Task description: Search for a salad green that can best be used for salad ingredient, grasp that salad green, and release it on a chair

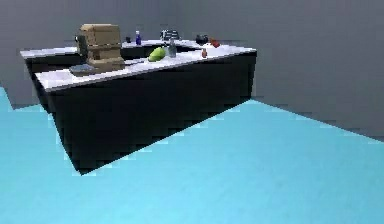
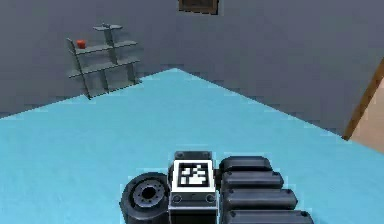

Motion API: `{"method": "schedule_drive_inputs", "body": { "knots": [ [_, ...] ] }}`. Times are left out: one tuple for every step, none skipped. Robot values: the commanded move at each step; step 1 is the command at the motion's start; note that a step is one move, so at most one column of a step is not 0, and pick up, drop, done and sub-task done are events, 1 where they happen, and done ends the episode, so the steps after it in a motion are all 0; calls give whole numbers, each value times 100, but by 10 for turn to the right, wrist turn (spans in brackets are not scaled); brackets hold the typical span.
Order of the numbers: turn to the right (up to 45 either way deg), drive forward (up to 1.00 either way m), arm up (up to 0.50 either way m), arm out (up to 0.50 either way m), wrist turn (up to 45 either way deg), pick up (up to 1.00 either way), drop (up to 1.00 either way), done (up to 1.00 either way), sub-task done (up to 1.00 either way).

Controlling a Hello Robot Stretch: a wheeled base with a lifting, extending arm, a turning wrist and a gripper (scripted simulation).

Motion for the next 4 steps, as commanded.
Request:
{"method": "schedule_drive_inputs", "body": {
  "knots": [
    [-390,0,0,0,0,0,0,0,0],
    [0,95,0,0,0,0,0,0,0],
    [-270,0,0,0,0,0,0,0,0],
    [0,55,0,0,0,0,0,0,0]
  ]
}}
